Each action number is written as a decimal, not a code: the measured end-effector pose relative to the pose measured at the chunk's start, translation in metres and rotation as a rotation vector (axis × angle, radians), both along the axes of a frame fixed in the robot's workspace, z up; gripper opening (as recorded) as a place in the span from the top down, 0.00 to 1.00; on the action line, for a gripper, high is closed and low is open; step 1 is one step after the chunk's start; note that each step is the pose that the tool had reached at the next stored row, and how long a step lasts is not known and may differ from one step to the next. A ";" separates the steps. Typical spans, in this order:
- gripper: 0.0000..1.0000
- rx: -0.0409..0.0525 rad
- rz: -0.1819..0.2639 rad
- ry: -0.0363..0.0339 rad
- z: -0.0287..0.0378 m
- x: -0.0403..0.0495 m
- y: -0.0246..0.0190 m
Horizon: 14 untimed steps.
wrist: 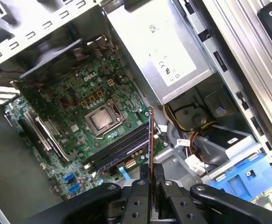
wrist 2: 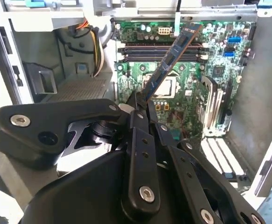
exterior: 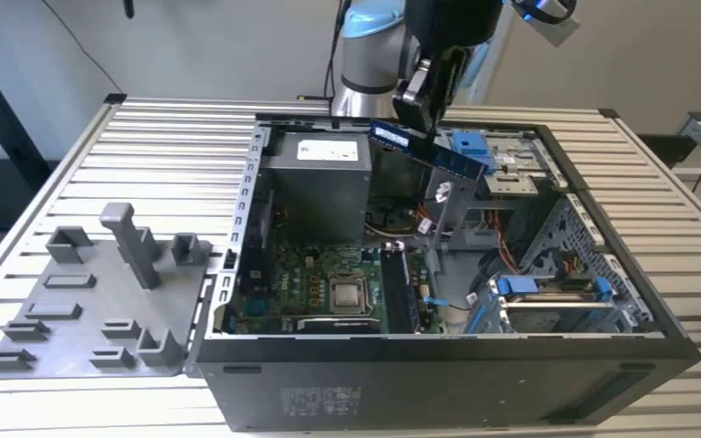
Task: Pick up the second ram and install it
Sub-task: 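Insert the second ram into the second slot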
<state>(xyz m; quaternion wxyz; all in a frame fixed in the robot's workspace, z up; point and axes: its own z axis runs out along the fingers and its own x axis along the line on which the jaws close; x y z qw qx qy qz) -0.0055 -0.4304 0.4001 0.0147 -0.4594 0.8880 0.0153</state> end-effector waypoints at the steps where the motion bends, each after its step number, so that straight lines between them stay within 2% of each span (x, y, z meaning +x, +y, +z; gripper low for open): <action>1: 0.86 -0.0001 -0.016 0.0001 -0.0002 0.0000 0.0000; 14: 0.86 -0.0003 -0.213 0.0000 -0.0040 0.0000 0.0000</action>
